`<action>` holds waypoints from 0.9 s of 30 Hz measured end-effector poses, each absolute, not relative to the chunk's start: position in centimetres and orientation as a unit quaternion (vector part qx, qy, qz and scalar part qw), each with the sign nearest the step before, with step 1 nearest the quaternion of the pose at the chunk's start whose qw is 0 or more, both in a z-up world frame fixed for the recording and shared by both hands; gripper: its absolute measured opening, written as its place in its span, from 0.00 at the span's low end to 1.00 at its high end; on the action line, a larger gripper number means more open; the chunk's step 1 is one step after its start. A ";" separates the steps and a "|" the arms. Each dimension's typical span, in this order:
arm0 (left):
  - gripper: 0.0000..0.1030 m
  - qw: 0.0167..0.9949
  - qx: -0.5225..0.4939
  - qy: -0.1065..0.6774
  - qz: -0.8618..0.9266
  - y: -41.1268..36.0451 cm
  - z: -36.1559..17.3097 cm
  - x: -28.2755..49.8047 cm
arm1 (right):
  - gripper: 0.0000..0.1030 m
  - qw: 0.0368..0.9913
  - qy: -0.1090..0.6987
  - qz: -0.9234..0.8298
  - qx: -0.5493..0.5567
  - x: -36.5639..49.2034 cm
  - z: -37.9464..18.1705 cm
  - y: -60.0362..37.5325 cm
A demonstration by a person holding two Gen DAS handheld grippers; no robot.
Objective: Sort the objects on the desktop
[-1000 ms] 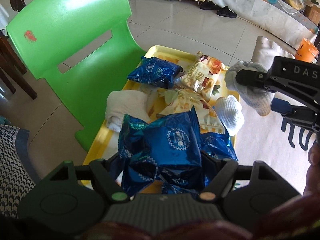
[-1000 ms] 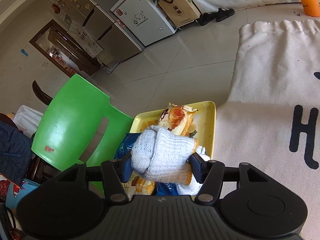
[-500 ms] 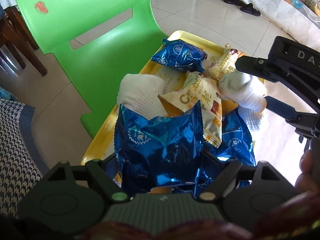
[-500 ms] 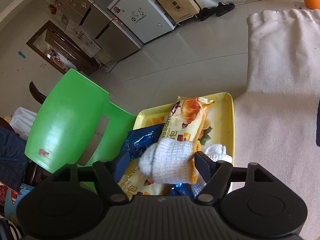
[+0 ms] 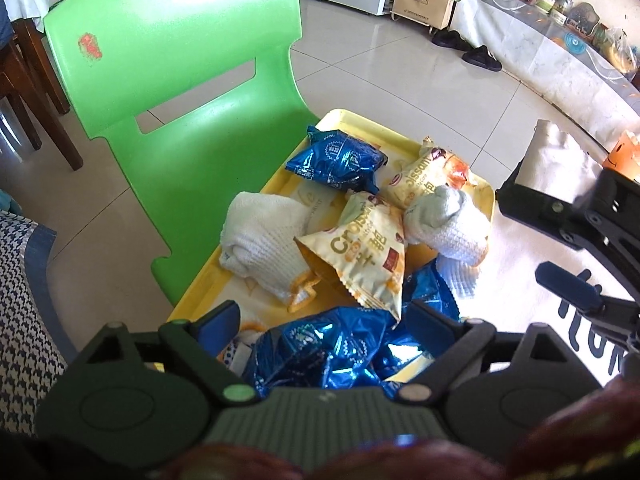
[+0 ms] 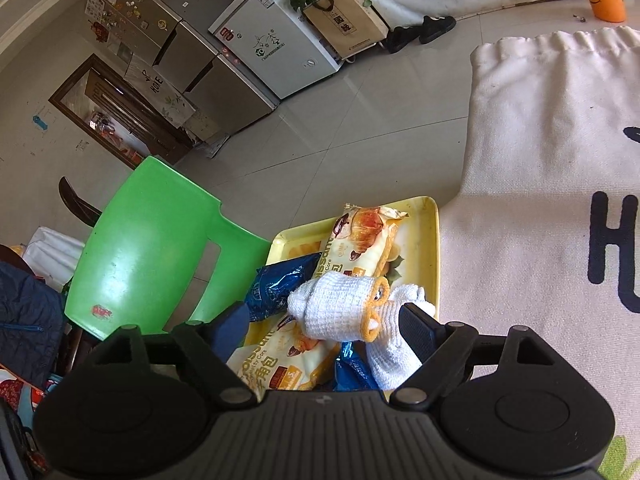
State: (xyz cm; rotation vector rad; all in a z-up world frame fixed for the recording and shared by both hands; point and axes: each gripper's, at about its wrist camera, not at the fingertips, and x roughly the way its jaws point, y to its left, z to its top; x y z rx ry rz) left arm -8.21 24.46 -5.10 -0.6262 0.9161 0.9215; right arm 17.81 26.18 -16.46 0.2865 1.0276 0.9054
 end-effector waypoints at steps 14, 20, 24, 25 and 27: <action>0.91 0.756 -0.273 0.443 0.397 20.9 -5.4 -9.7 | 0.83 0.792 0.463 0.386 0.100 13.6 -14.5 19.7; 0.91 0.759 -0.264 0.449 0.390 18.1 -4.9 -10.9 | 0.84 0.819 0.433 0.374 0.040 11.2 -13.2 17.7; 0.92 0.759 -0.264 0.456 0.383 16.3 -4.1 -11.7 | 0.84 0.829 0.418 0.370 0.007 10.0 -12.6 16.7; 0.93 0.758 -0.263 0.458 0.383 15.9 -4.0 -11.8 | 0.84 0.830 0.418 0.370 0.006 9.9 -12.5 16.3; 0.97 0.758 -0.259 0.462 0.382 15.0 -3.7 -12.2 | 0.84 0.831 0.418 0.368 0.000 9.6 -12.4 15.6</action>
